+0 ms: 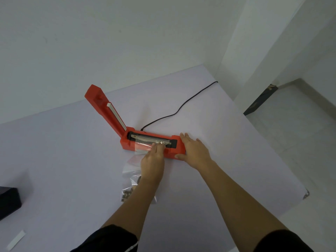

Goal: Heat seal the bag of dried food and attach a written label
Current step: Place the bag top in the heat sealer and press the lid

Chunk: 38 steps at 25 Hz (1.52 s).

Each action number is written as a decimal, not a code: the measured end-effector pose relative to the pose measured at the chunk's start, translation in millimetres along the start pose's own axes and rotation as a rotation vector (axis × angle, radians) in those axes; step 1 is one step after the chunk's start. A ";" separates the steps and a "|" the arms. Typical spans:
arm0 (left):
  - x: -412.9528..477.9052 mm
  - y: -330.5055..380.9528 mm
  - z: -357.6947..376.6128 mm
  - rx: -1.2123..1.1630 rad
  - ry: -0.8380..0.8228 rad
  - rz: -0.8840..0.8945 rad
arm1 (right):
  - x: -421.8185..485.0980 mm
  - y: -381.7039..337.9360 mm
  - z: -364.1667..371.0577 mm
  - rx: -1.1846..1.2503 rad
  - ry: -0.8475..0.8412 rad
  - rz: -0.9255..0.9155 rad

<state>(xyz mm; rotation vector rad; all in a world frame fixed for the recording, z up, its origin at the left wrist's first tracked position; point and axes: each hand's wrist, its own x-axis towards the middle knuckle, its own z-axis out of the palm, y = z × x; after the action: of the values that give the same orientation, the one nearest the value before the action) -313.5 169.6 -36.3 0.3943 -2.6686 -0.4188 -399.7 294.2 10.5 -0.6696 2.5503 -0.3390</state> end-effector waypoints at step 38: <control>-11.6 -26.3 -71.6 -0.132 0.305 -0.274 | 1.9 3.5 4.3 0.062 0.007 -0.016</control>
<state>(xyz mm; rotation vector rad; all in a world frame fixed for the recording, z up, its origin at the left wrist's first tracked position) -266.8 133.0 13.0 0.7243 -2.2844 -0.5629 -400.4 295.7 4.8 -0.6675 2.5307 -0.4250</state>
